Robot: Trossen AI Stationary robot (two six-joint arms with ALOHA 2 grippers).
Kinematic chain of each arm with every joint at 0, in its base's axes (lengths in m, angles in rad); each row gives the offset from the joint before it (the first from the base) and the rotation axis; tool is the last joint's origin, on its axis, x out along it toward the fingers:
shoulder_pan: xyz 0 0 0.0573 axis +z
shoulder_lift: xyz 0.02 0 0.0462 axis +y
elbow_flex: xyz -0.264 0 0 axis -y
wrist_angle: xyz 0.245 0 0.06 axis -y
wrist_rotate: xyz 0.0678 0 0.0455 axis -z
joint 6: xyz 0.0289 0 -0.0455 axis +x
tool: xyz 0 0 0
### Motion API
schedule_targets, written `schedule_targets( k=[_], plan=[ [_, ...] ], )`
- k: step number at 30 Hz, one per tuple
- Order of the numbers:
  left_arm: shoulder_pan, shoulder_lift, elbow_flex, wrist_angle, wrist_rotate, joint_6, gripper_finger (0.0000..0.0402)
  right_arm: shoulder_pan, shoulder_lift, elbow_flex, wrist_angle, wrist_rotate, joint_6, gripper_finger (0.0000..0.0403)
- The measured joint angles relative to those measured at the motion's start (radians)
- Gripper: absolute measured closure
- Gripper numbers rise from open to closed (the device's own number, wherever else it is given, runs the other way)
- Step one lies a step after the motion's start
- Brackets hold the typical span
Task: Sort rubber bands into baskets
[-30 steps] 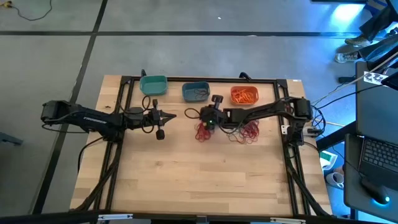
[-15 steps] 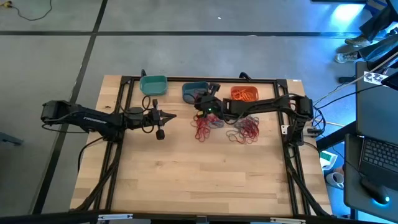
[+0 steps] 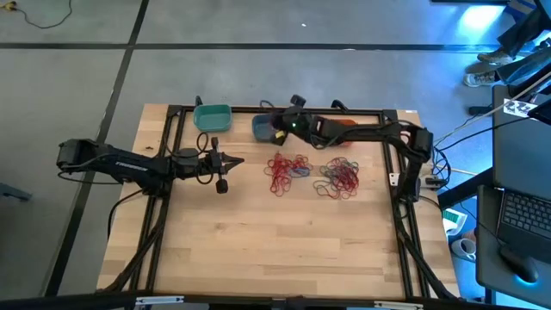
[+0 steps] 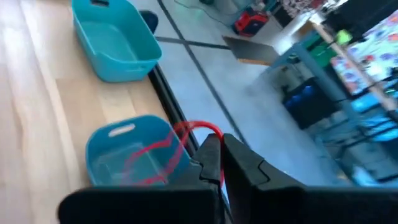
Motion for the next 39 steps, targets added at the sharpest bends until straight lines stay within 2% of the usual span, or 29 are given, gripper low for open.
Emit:
schedule_targets(
  k=[4, 11, 14, 21, 25, 30, 33, 36, 39],
  plan=[
    [0.000, 0.000, 0.000, 0.000, 0.000, 0.004, 0.0396, -0.046, 0.018, 0.000, 0.000, -0.086, 0.061, 0.0393],
    [0.000, 0.000, 0.000, -0.001, 0.000, 0.005, 0.0396, -0.078, 0.057, 0.000, -0.060, -0.146, 0.183, 0.0389],
    [0.000, 0.000, 0.000, -0.001, 0.000, 0.005, 0.0396, -0.076, 0.057, 0.000, -0.110, -0.165, 0.188, 0.0362],
    [0.000, 0.000, 0.000, -0.004, 0.000, 0.004, 0.0396, -0.074, 0.040, 0.000, -0.219, -0.187, 0.215, 0.0247],
    [0.000, 0.000, 0.000, -0.008, 0.000, 0.005, 0.0396, -0.067, 0.017, 0.000, -0.317, -0.212, 0.223, 0.0204],
    [0.000, 0.000, 0.000, -0.008, 0.000, 0.005, 0.0396, -0.019, -0.022, 0.000, -0.442, -0.227, 0.227, 0.0184],
    [0.000, 0.000, 0.000, -0.008, 0.000, 0.004, 0.0396, 0.030, -0.030, 0.000, -0.503, -0.281, 0.229, 0.0183],
    [0.000, 0.000, 0.000, -0.008, 0.000, 0.004, 0.0396, 0.084, -0.029, -0.002, -0.540, -0.341, 0.230, 0.0183],
    [0.000, 0.000, 0.000, -0.008, 0.000, 0.004, 0.0396, 0.132, -0.009, -0.004, -0.532, -0.355, 0.230, 0.0183]
  ],
)
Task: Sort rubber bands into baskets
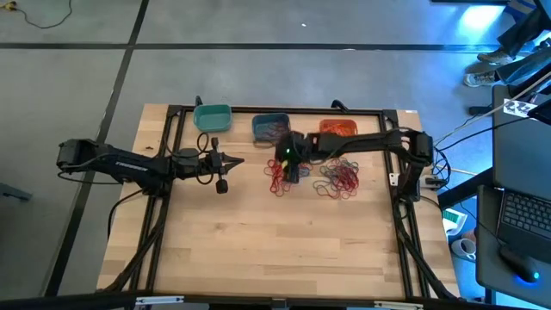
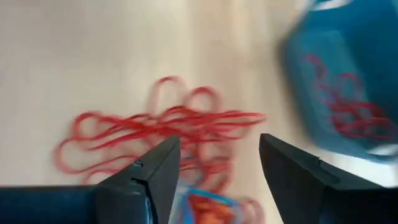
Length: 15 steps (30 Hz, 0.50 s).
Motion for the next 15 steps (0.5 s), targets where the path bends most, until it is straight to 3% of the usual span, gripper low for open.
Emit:
schedule_targets(
  k=[7, 12, 15],
  plan=[
    [0.000, 0.000, 0.000, 0.000, 0.000, 0.000, 0.0396, 0.031, 0.086, -0.001, 0.115, 0.054, 0.033, 0.0182],
    [0.000, 0.000, 0.000, 0.000, 0.000, 0.000, 0.0396, 0.021, 0.138, -0.001, 0.150, 0.179, 0.079, 0.0182],
    [0.000, 0.000, 0.000, 0.000, 0.000, 0.000, 0.0396, 0.019, 0.161, -0.001, 0.172, 0.185, 0.109, 0.0182]
  ],
)
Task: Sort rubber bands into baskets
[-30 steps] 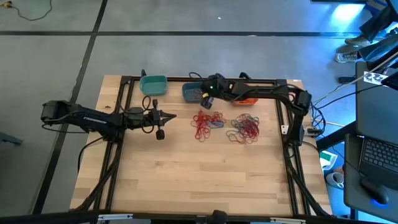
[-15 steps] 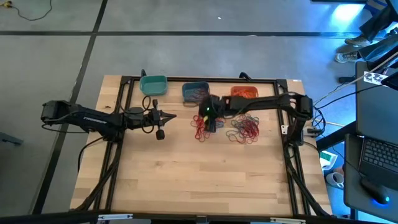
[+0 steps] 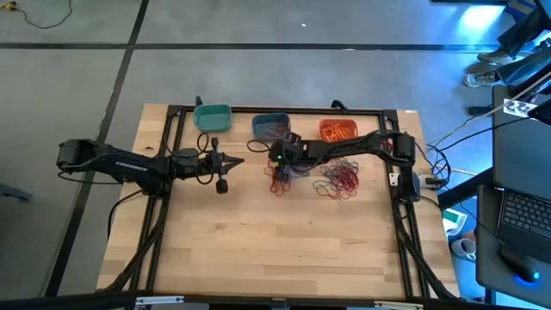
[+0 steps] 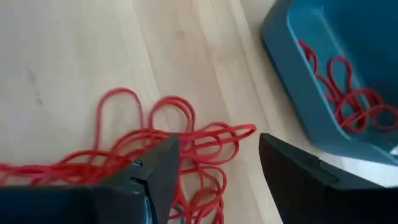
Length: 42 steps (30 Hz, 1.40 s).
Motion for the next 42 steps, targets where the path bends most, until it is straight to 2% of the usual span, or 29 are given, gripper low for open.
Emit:
schedule_targets(
  k=[6, 9, 21, 23, 28, 33, 35, 38, 42],
  plan=[
    [0.000, 0.000, 0.000, 0.000, 0.000, -0.004, 0.0396, -0.003, 0.018, 0.000, -0.002, 0.000, 0.105, 0.0183],
    [0.000, 0.000, 0.000, 0.001, 0.000, -0.005, 0.0396, -0.018, 0.025, 0.000, 0.002, 0.005, 0.152, 0.0199],
    [0.000, 0.000, 0.000, 0.003, 0.000, -0.006, 0.0396, -0.030, 0.032, 0.000, -0.018, -0.039, 0.122, 0.0380],
    [0.000, 0.000, 0.000, 0.003, 0.000, -0.006, 0.0396, -0.030, 0.032, 0.000, -0.018, -0.041, 0.106, 0.0396],
    [0.000, 0.000, 0.000, 0.001, 0.000, -0.002, 0.0396, -0.029, 0.031, 0.000, -0.020, -0.028, 0.089, 0.0393],
    [0.000, 0.000, 0.000, 0.001, 0.000, 0.000, 0.0396, -0.002, 0.021, 0.001, -0.004, 0.157, 0.036, 0.0393],
    [0.000, 0.000, 0.000, 0.001, 0.000, 0.000, 0.0396, 0.005, 0.021, 0.001, -0.007, 0.153, 0.027, 0.0384],
    [0.000, 0.000, 0.000, 0.001, 0.000, 0.001, 0.0396, 0.011, 0.021, 0.001, -0.002, 0.092, 0.078, 0.0368],
    [0.000, 0.000, 0.000, 0.001, 0.000, 0.001, 0.0396, 0.010, 0.021, 0.001, 0.015, 0.075, 0.128, 0.0329]
  ],
)
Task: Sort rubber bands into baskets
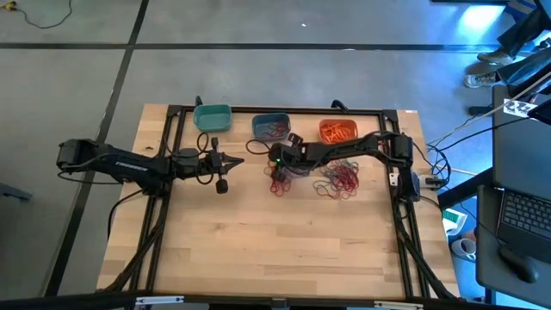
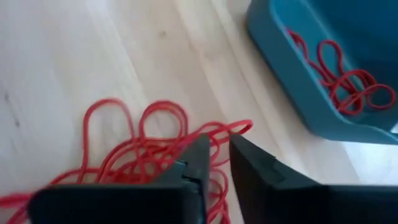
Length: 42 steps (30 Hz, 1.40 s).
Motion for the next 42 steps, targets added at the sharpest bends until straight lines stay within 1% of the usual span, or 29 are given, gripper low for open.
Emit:
schedule_targets(
  k=[4, 8, 11, 17, 19, 21, 25, 28, 30, 34, 39, 42],
  plan=[
    [0.000, 0.000, 0.000, 0.000, 0.000, 0.000, 0.0396, -0.008, 0.000, 0.000, 0.000, -0.008, 0.033, 0.0279],
    [0.000, 0.000, 0.000, 0.000, 0.000, 0.000, 0.0396, -0.021, 0.001, 0.000, 0.002, -0.017, 0.089, 0.0245],
    [0.000, 0.000, 0.000, 0.000, 0.000, 0.000, 0.0396, -0.031, 0.015, 0.000, 0.011, -0.022, 0.101, 0.0235],
    [0.000, 0.000, 0.000, -0.001, 0.000, 0.001, 0.0396, -0.034, 0.055, 0.000, 0.087, -0.026, 0.076, 0.0234],
    [0.000, 0.000, 0.000, 0.002, 0.000, 0.001, 0.0396, -0.034, 0.061, 0.000, 0.093, -0.026, 0.074, 0.0243],
    [0.000, 0.000, 0.000, -0.001, 0.000, 0.004, 0.0396, -0.034, 0.063, 0.000, 0.091, -0.029, 0.069, 0.0263],
    [0.000, 0.000, 0.000, 0.000, 0.000, 0.003, 0.0396, -0.034, 0.063, 0.000, 0.094, -0.035, 0.047, 0.0323],
    [0.000, 0.000, 0.000, 0.000, 0.000, 0.003, 0.0396, -0.034, 0.063, 0.000, 0.099, -0.076, 0.018, 0.0376],
    [0.000, 0.000, 0.000, 0.000, 0.000, 0.003, 0.0396, -0.034, 0.063, 0.000, 0.098, -0.095, -0.004, 0.0395],
    [0.000, 0.000, 0.000, 0.000, 0.000, 0.003, 0.0396, -0.034, 0.063, 0.000, 0.102, -0.097, -0.019, 0.0384],
    [0.000, 0.000, 0.000, 0.000, 0.000, 0.003, 0.0396, -0.026, 0.063, 0.000, 0.150, -0.088, -0.081, 0.0399],
    [0.000, 0.000, 0.000, 0.000, 0.000, 0.003, 0.0396, -0.012, 0.053, 0.000, 0.164, -0.075, -0.105, 0.0396]
  ],
)
